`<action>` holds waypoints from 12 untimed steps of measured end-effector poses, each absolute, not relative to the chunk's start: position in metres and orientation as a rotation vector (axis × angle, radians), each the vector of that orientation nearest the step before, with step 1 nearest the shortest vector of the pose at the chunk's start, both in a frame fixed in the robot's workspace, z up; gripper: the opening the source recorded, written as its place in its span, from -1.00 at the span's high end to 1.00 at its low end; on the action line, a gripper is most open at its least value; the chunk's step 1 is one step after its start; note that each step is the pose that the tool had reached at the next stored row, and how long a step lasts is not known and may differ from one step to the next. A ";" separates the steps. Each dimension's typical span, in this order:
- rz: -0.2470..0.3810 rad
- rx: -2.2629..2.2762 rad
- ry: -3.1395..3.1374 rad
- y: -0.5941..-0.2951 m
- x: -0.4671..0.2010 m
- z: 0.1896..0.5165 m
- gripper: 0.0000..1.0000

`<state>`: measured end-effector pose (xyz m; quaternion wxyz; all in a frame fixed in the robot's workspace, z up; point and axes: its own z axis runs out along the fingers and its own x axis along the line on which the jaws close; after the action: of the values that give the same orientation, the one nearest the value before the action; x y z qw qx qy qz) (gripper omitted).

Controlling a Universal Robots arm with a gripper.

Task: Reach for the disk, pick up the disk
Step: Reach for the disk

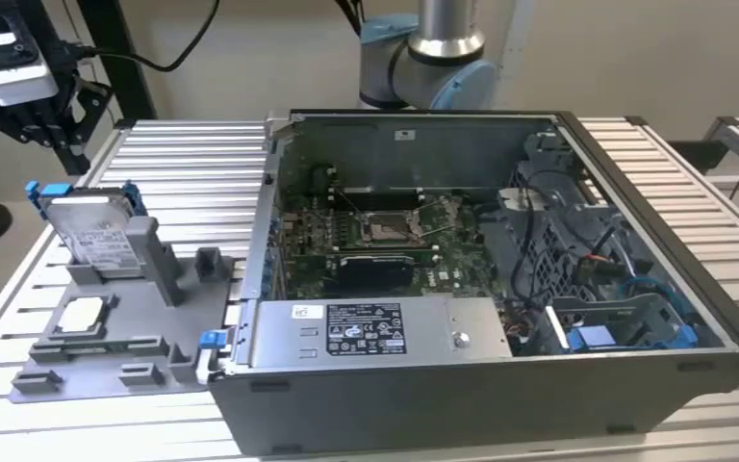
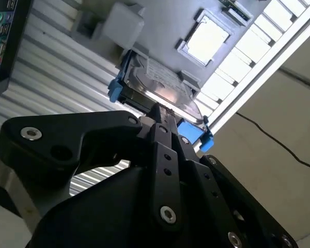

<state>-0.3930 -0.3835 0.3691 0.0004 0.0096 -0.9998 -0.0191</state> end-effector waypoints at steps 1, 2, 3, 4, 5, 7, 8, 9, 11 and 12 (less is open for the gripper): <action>-0.060 0.030 -3.140 -0.380 -0.394 0.369 1.00; -0.060 0.030 -3.140 -0.376 -0.397 0.369 1.00; -0.060 0.030 -3.140 -0.373 -0.401 0.369 1.00; -0.060 0.030 -3.140 -0.371 -0.405 0.369 1.00; -0.060 0.030 -3.140 -0.370 -0.410 0.369 1.00; -0.060 0.030 -3.141 -0.370 -0.419 0.369 1.00; -0.060 0.030 -3.141 -0.370 -0.423 0.368 1.00; -0.060 0.030 -3.141 -0.370 -0.427 0.368 1.00; -0.060 0.030 -3.142 -0.370 -0.430 0.368 1.00; -0.060 0.030 -3.142 -0.370 -0.430 0.368 1.00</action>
<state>-0.4302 -0.3701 0.3681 -0.0004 0.0096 -0.9998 -0.0191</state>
